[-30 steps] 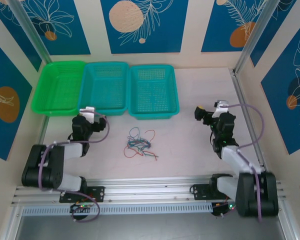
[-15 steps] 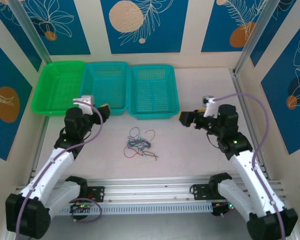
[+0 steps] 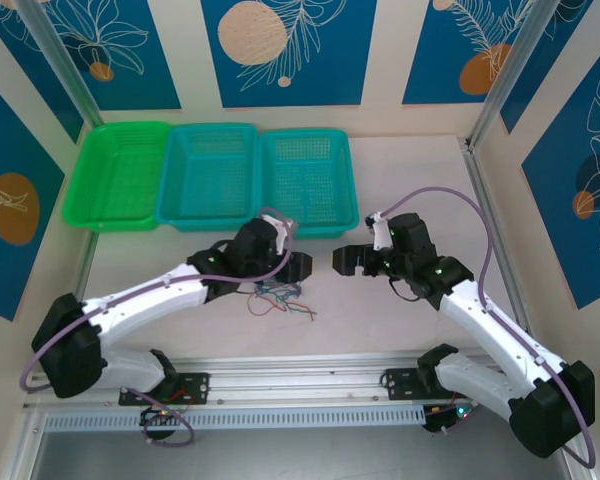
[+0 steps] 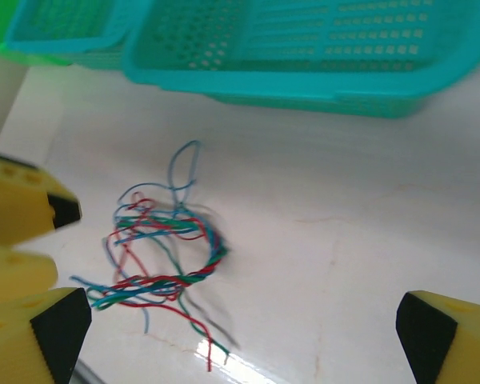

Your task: Untangle the cables

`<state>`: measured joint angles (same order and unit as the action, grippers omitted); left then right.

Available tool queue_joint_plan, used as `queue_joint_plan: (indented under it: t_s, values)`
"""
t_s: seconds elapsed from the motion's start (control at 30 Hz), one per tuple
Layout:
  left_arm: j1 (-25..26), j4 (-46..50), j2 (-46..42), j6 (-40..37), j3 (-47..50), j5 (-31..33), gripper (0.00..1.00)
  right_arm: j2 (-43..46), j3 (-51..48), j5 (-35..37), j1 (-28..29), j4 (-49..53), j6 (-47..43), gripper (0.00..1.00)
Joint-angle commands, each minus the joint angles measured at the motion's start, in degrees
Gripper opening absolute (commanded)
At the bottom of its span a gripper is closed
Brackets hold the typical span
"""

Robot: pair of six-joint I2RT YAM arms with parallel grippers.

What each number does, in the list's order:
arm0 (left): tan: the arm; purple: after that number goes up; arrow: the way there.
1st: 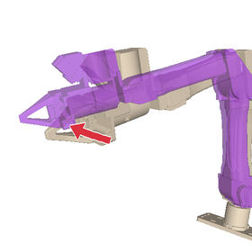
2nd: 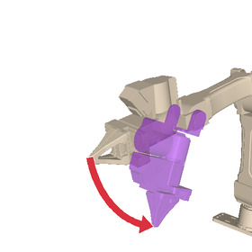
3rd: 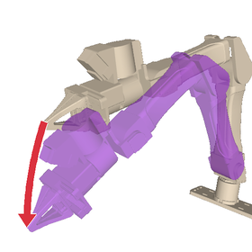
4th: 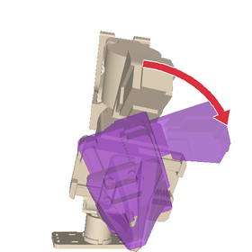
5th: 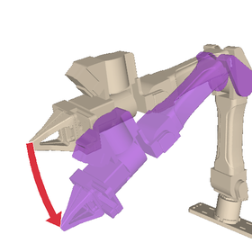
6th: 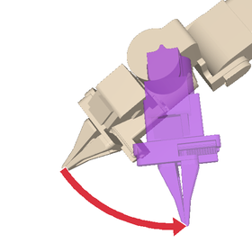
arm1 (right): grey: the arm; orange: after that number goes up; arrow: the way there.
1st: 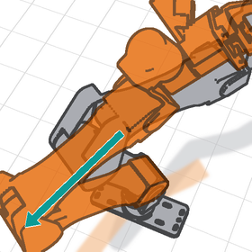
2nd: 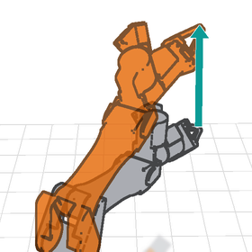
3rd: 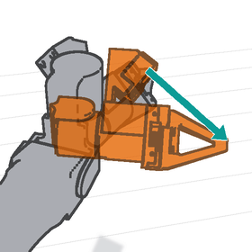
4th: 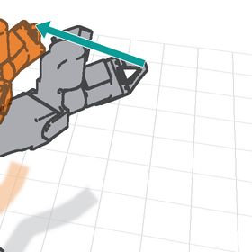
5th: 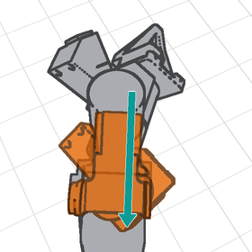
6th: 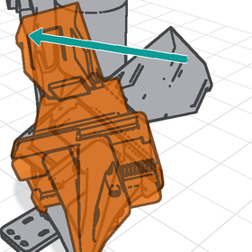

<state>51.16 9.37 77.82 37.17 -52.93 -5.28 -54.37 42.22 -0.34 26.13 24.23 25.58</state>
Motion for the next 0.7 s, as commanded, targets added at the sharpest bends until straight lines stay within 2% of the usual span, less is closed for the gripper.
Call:
queue_joint_plan:
  t_s: [0.0,0.07,0.13,0.17,0.23,0.33,0.5,0.6,0.67]
  values:
    - [2.94,-5.52,3.35,3.71,-1.37,2.46,0.58,2.83,-1.49,1.59,-1.61,1.55,3.69,1.00]
    - [3.84,-6.71,5.97,0.67,-1.95,4.81,0.57,3.53,-1.80,1.15,-1.78,1.92,3.90,1.00]
    - [3.70,-5.81,8.49,-0.60,-2.43,7.85,0.49,3.60,-1.86,0.81,-1.73,2.43,3.98,1.00]
    - [3.69,-4.36,9.58,-1.34,-3.21,9.43,0.36,3.48,-1.67,0.61,-1.67,2.80,3.90,1.00]
    - [3.68,-2.55,10.04,-2.65,-4.36,10.84,0.00,3.70,-1.51,-0.11,-1.38,3.12,2.79,1.00]
    - [3.69,-4.21,5.26,-2.55,-3.05,10.99,0.00,4.72,-2.93,-2.44,1.09,0.49,-1.15,0.97]
    - [2.82,0.99,-3.00,-2.81,-4.64,10.38,0.00,5.27,-8.88,-1.81,11.66,-12.66,-11.05,0.96]
    - [2.48,5.11,-4.52,-3.27,-7.15,8.03,0.00,4.30,-14.06,-1.60,17.65,-27.91,-17.68,0.97]
    - [2.40,4.27,-5.72,-2.57,-7.36,5.42,0.00,2.53,-17.78,-1.05,20.58,-39.64,-22.42,0.99]
